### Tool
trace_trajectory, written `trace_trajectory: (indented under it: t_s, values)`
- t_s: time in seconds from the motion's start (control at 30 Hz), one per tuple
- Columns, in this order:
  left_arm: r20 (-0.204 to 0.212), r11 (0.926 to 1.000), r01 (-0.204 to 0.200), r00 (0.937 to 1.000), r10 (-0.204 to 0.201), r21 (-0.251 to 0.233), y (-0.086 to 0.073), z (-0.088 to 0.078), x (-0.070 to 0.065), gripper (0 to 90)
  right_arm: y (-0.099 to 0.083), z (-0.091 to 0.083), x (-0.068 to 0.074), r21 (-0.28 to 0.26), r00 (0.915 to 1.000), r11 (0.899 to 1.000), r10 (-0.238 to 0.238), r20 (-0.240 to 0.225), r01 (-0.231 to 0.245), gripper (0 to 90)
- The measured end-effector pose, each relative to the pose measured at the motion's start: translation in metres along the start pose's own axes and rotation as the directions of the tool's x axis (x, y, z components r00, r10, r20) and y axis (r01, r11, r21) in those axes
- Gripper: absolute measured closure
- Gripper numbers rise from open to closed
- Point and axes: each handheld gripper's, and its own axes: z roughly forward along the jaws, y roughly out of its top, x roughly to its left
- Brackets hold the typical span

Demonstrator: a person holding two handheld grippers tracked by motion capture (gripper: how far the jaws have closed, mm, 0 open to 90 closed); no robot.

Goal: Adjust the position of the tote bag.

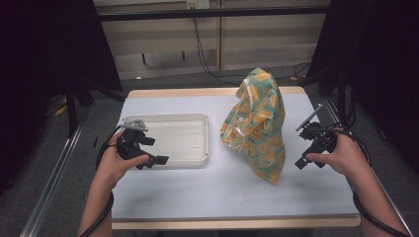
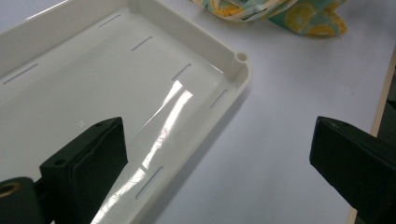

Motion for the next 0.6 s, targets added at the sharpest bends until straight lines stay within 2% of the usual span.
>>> trace_trajectory:
  t_s: [0.17,0.37,0.5,0.6]
  values:
    - [-0.003,1.0,0.004,1.0,-0.004,-0.003,-0.001,0.0,0.001,3.7,0.008,-0.012,-0.002,0.001,1.0,1.0,-0.007,0.005,0.007,7.1]
    - [0.005,1.0,-0.002,1.0,0.002,-0.007,-0.001,-0.002,0.0,3.7,0.019,-0.027,-0.001,-0.011,0.9996,1.0,-0.015,-0.022,0.015,7.0]
    - [0.006,1.0,-0.003,1.0,0.003,-0.003,-0.001,-0.001,0.0,3.7,0.023,-0.032,-0.002,-0.007,0.9998,1.0,-0.015,-0.015,0.015,7.0]
    - [0.015,1.0,-0.004,0.9999,0.005,-0.002,0.0,0.001,-0.001,3.7,0.029,-0.039,-0.004,-0.001,0.9992,1.0,-0.017,-0.036,0.017,7.6]
